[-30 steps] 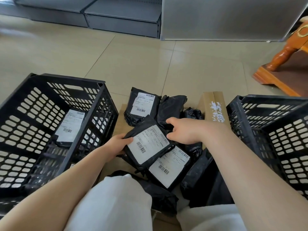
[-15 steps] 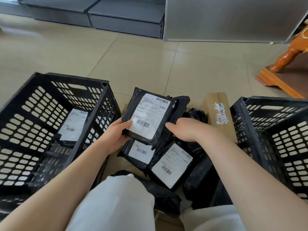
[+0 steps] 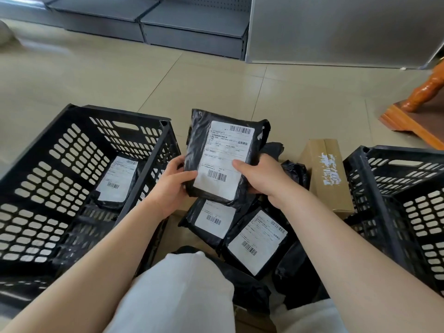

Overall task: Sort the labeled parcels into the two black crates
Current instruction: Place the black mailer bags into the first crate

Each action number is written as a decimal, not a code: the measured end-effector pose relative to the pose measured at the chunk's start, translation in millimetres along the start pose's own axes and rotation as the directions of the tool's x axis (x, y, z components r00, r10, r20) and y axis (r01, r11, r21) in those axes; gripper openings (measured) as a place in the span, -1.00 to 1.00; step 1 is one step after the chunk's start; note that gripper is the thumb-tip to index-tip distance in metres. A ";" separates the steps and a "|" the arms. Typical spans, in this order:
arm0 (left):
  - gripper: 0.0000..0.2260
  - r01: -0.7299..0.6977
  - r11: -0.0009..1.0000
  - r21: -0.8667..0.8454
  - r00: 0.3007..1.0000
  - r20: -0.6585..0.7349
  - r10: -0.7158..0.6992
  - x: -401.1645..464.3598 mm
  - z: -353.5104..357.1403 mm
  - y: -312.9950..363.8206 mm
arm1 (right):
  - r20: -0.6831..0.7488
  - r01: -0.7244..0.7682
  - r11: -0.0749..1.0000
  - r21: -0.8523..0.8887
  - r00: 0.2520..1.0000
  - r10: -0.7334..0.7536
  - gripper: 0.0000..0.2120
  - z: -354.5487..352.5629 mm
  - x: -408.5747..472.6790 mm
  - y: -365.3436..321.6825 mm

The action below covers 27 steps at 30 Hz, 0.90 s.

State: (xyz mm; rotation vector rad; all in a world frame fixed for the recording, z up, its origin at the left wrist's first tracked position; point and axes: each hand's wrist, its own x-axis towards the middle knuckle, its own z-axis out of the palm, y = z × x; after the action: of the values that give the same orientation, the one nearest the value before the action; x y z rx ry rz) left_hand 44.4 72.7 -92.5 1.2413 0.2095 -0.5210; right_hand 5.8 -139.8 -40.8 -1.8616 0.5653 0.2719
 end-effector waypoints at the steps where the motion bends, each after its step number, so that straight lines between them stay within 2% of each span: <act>1: -0.36 -0.035 0.998 0.061 0.999 -0.022 0.036 -1.1 -2.8 -0.7 | -0.012 0.013 1.000 -0.007 1.000 -0.013 -0.52 3.3 0.3 -1.4; 2: -0.33 -0.074 0.986 0.149 0.995 -0.059 0.084 -2.6 -5.6 -1.0 | -0.020 0.019 1.000 -0.016 1.000 -0.019 -0.53 7.0 1.1 -2.1; 4: -0.38 -0.152 0.927 0.343 0.967 -0.141 0.210 -6.2 -8.2 1.4 | -0.013 0.023 1.000 -0.011 1.000 -0.024 -0.56 14.0 1.5 -4.2; 6: -0.52 -0.198 0.827 0.526 0.933 -0.158 0.324 -14.2 -4.9 7.5 | 0.012 0.034 0.999 0.007 0.999 -0.034 -0.57 21.4 0.2 -7.7; 8: -0.71 -0.190 0.785 0.589 0.929 -0.152 0.338 -20.2 -2.1 13.1 | 0.059 0.038 0.998 0.045 0.997 -0.041 -0.60 28.6 -0.9 -11.9; 10: -0.85 -0.126 0.865 0.485 0.959 -0.165 0.232 -22.2 -5.3 15.6 | 0.118 0.042 0.995 0.094 0.992 -0.053 -0.64 35.1 -4.9 -17.0; 11: -0.85 -0.081 0.902 0.425 0.972 -0.167 0.166 -23.1 -7.1 16.9 | 0.132 0.056 0.993 0.102 0.989 -0.069 -0.63 36.7 -6.5 -18.5; 14: -0.67 0.036 0.961 0.276 0.988 -0.154 0.007 -21.8 -18.2 19.2 | 0.144 0.099 0.991 0.087 0.983 -0.111 -0.63 41.1 -8.7 -20.7; 16: -0.71 0.081 0.983 0.163 0.989 -0.135 -0.059 -25.3 -24.4 21.9 | 0.144 0.100 0.993 0.069 0.984 -0.109 -0.66 45.4 -9.4 -20.9; 18: -0.62 0.093 0.981 0.168 0.994 -0.080 -0.080 -24.8 -35.3 20.5 | 0.133 0.088 0.995 0.049 0.987 -0.094 -0.69 50.4 -8.7 -19.3; 20: -0.46 0.098 0.980 0.175 0.992 -0.094 -0.083 -26.8 -42.3 18.4 | 0.137 0.077 0.996 0.046 0.987 -0.082 -0.71 56.5 -8.4 -18.7; 23: -0.76 0.049 0.986 0.157 0.984 -0.175 -0.021 -28.9 -46.6 20.6 | 0.168 0.050 0.996 0.067 0.984 -0.061 -0.72 67.2 -9.8 -20.7; 27: -0.82 0.020 0.993 0.115 0.976 -0.218 0.006 -34.0 -51.5 26.9 | 0.218 0.046 0.995 0.090 0.974 -0.065 -0.67 79.1 -15.0 -26.8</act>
State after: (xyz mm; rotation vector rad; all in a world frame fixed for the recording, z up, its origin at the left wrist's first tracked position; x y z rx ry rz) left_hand 34.4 136.0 -71.8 1.4133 0.3732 -0.4066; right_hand 13.1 -55.2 -40.4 -1.7346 0.3662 0.4061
